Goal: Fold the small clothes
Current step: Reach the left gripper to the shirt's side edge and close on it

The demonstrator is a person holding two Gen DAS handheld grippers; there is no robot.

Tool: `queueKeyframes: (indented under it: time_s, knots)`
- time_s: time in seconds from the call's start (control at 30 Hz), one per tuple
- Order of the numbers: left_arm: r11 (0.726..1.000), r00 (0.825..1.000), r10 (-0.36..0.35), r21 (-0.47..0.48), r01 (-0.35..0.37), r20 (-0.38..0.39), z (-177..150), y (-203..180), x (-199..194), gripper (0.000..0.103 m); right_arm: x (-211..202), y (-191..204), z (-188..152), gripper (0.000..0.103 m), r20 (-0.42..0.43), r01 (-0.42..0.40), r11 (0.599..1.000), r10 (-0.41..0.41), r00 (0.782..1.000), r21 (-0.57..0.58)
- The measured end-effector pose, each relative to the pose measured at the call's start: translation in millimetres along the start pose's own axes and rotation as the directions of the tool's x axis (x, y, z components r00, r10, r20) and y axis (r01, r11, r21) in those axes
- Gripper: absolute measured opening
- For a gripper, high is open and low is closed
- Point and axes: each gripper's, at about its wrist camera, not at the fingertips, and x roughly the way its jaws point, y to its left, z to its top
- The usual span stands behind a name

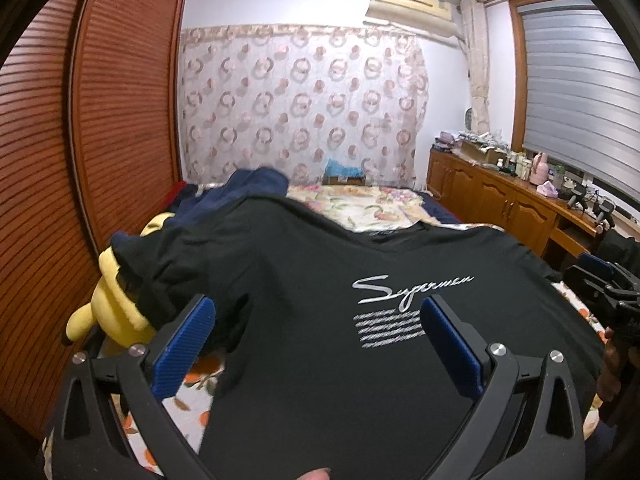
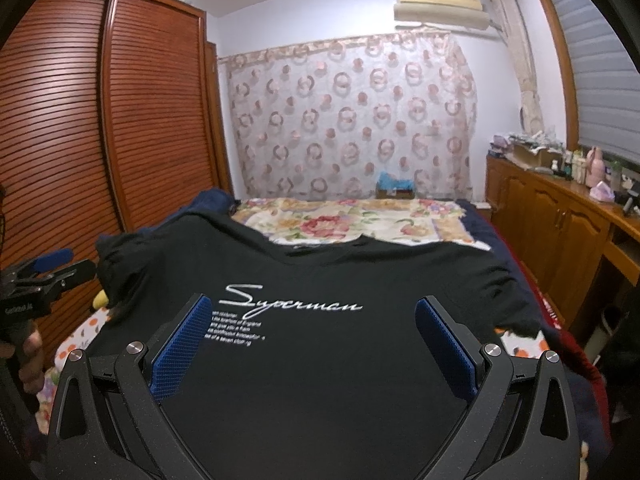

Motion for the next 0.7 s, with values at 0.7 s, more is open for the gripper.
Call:
queueKeyframes:
  time_s: [0.7]
  knots:
    - [0.991, 0.985, 0.046, -0.117, -0.066, -0.166, -40.9, 118.7, 49.3, 0.084, 55.1, 8.3, -37.5, 0.103, -0.162, -0.133, 0.991, 0.126, 0.979, -0.033]
